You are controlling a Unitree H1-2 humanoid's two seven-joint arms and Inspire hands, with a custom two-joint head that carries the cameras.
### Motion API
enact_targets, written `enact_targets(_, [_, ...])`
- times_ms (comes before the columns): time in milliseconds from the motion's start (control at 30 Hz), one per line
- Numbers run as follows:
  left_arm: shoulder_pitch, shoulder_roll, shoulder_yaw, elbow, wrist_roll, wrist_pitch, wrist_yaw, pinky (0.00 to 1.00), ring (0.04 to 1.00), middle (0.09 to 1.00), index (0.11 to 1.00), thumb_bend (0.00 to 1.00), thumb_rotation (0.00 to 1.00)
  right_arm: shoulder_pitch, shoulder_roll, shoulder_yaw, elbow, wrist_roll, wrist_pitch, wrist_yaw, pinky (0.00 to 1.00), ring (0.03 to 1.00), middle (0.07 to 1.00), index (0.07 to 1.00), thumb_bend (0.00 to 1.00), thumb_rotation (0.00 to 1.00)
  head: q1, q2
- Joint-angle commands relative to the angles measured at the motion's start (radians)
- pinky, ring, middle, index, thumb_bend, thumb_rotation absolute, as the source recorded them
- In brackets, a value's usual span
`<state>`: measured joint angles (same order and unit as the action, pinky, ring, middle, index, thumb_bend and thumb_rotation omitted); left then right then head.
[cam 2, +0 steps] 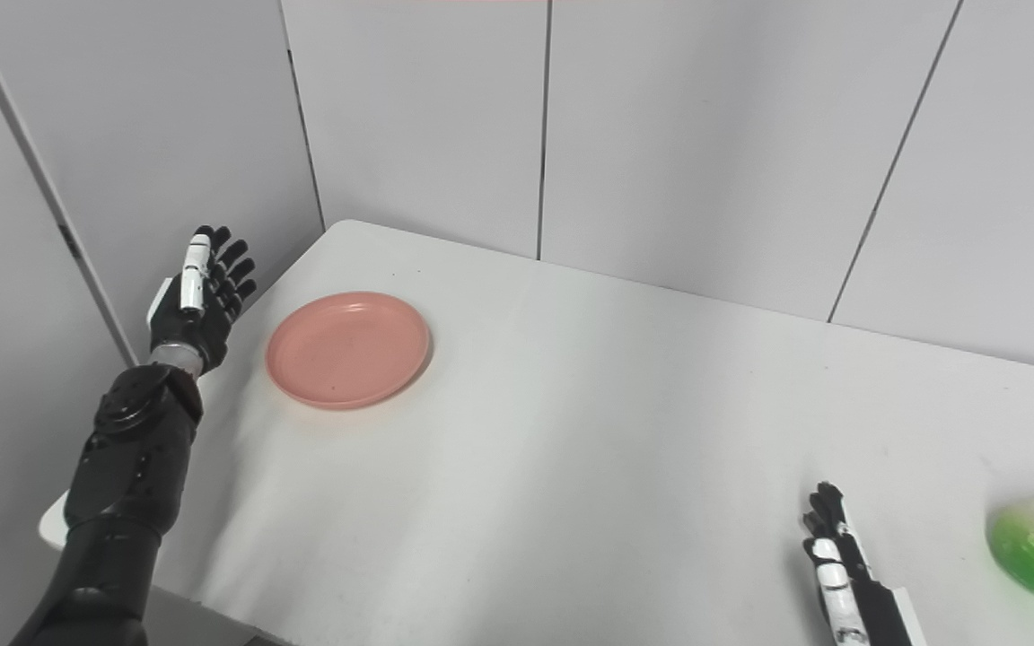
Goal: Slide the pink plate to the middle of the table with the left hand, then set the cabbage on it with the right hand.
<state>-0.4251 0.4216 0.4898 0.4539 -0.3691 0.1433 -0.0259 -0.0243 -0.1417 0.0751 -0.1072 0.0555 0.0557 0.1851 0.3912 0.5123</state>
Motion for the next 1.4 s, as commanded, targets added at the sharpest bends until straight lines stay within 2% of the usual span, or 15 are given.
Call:
enact_targets(0, [-0.031, 0.04, -0.006, -0.004, 0.009, -0.034, -0.005, 0.97, 0.958, 0.958, 0.938, 0.4, 1.0, -0.007, 0.0, -0.007, -0.023, 0.004, 0.01, -0.003, 1.0, 1.0, 1.0, 1.0, 0.13, 1.0, 0.002, 0.002])
enact_targets(300, [-0.009, 0.021, -0.034, 0.054, 0.011, -0.065, -0.02, 0.97, 0.958, 0.955, 0.941, 0.39, 1.0, -0.01, -0.002, -0.007, -0.017, 0.007, -0.004, 0.001, 1.0, 1.0, 1.0, 1.0, 0.12, 1.0, 0.001, 0.007])
enact_targets(633, [0.018, -0.006, -0.072, 0.114, 0.016, -0.095, -0.03, 0.95, 0.954, 0.947, 0.935, 0.4, 1.0, -0.009, -0.004, -0.006, -0.028, 0.003, 0.016, -0.001, 1.0, 1.0, 1.0, 1.0, 0.14, 1.0, 0.0, 0.021])
enact_targets(933, [0.04, -0.032, -0.12, 0.09, 0.023, -0.08, -0.03, 0.97, 0.969, 0.956, 0.942, 0.4, 1.0, -0.01, -0.001, -0.005, -0.04, 0.006, 0.028, 0.001, 1.0, 1.0, 1.0, 1.0, 0.15, 1.0, -0.007, 0.035])
enact_targets(1167, [0.06, -0.056, -0.163, 0.023, 0.013, -0.04, -0.042, 0.96, 0.958, 0.95, 0.94, 0.39, 1.0, -0.01, 0.002, -0.003, -0.048, -0.006, 0.039, -0.007, 1.0, 1.0, 1.0, 1.0, 0.16, 1.0, -0.021, 0.045])
enact_targets(1367, [0.068, -0.08, -0.191, -0.011, 0.011, -0.033, -0.06, 0.95, 0.949, 0.945, 0.934, 0.4, 1.0, -0.013, 0.006, 0.0, -0.043, -0.003, 0.032, -0.004, 1.0, 1.0, 1.0, 1.0, 0.15, 1.0, -0.04, 0.054])
